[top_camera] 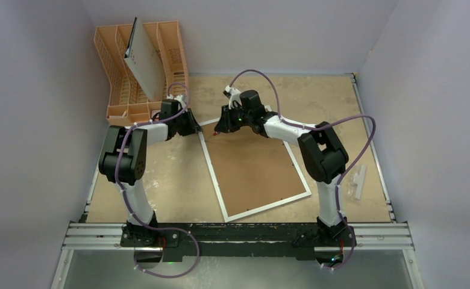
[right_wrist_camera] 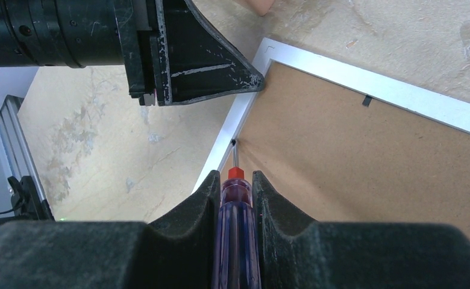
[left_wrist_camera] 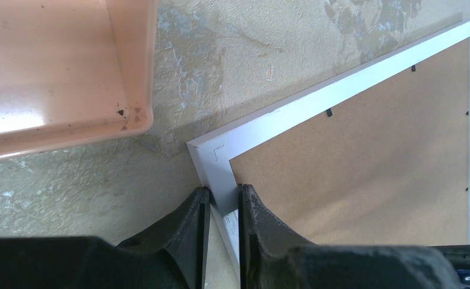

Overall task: Take the photo out of the frame
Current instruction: Release the photo frame item from the photo frame.

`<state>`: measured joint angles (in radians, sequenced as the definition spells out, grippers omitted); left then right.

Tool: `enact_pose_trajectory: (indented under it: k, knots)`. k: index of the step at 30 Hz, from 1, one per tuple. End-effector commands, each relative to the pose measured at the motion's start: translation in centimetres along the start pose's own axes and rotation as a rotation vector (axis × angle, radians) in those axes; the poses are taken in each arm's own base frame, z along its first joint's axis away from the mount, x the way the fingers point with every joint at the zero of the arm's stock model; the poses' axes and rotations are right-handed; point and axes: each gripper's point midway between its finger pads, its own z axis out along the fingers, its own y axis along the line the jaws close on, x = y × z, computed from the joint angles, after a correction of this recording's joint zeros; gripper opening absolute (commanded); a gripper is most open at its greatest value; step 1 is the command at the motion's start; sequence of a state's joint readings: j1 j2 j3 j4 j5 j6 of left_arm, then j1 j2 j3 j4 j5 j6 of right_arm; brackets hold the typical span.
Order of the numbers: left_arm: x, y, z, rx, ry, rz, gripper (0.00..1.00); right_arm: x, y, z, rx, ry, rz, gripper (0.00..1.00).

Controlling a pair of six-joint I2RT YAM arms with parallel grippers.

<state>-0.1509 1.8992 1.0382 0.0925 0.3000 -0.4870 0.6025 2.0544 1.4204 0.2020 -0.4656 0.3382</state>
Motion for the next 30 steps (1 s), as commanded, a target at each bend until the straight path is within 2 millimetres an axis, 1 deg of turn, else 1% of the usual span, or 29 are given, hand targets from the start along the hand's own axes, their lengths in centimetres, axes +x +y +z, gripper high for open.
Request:
enact_pose_trajectory:
  k: [1,6,10,16,17,22,26,30]
  knots:
    - [4.9,2.5,0.9,-0.068,0.139,-0.003,0.15,-0.5,1.0,0.5,-0.042,-0.016,-0.015,0.0]
    - [4.9,2.4,0.9,-0.067,0.14,-0.003,0.15,-0.4,1.1,1.4,-0.05,-0.004,-0.026,0.0]
    - [5.1,2.4,0.8,-0.061,0.143,-0.007,0.14,-0.8,1.5,2.0,-0.033,0.019,-0.095,0.0]
    - [5.4,2.4,0.7,-0.06,0.142,-0.015,0.14,-1.4,3.7,3.4,0.012,0.054,-0.249,0.0]
    - [5.4,2.4,0.7,-0.059,0.143,-0.018,0.14,-1.1,4.0,3.6,0.024,0.074,-0.267,0.0]
    - [5.5,2.4,0.8,-0.055,0.142,-0.025,0.14,-1.2,6.0,4.8,0.07,0.095,-0.367,0.0]
    - [5.7,2.4,0.7,-0.056,0.146,-0.026,0.14,-1.6,7.1,4.8,0.109,0.085,-0.418,0.0]
    - [5.7,2.5,0.7,-0.058,0.144,-0.028,0.14,-2.5,8.3,4.0,0.139,0.056,-0.451,0.0]
